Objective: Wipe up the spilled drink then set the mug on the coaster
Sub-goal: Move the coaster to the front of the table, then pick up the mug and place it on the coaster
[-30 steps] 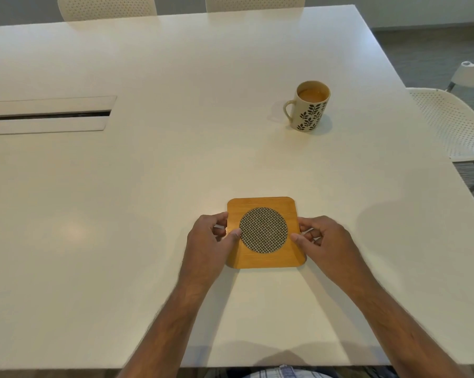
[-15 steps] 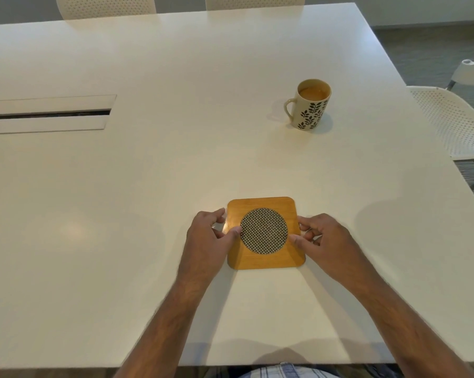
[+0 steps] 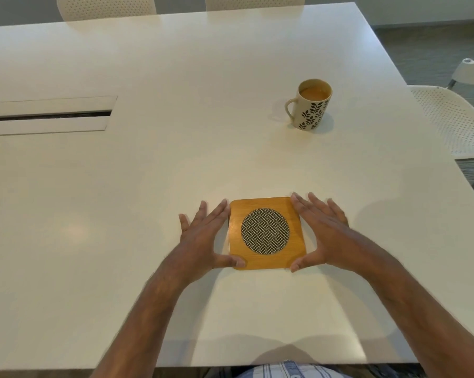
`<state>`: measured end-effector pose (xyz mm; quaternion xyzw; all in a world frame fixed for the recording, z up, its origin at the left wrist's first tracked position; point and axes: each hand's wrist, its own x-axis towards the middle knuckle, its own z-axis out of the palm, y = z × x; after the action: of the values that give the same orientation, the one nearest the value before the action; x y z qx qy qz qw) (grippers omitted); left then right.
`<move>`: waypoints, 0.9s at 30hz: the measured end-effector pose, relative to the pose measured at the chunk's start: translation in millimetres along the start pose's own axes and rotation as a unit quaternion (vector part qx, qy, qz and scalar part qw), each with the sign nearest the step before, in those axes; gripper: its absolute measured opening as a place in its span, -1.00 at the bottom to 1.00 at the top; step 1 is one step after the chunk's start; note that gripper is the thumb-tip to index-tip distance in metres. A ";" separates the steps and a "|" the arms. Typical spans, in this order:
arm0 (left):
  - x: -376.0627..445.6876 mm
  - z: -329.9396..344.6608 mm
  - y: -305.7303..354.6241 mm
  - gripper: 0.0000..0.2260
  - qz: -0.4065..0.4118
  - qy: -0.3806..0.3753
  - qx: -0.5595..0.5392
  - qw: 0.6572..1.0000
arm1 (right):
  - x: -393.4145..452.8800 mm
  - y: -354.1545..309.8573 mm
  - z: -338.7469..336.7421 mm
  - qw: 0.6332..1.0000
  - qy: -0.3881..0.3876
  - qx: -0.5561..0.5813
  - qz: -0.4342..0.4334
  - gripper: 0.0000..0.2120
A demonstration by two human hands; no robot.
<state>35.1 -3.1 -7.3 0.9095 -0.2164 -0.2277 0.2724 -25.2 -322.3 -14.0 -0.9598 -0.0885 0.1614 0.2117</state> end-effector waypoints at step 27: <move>71.9 1.6 47.2 -0.66 0.050 0.191 -0.204 0.959 | 28.0 8.6 -21.5 0.956 0.215 0.194 0.042 -0.36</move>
<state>79.2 -76.7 -1.7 0.8492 -0.1543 -0.0756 0.4993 9.3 -331.5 -6.9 -0.9151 0.0325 -0.0257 0.4012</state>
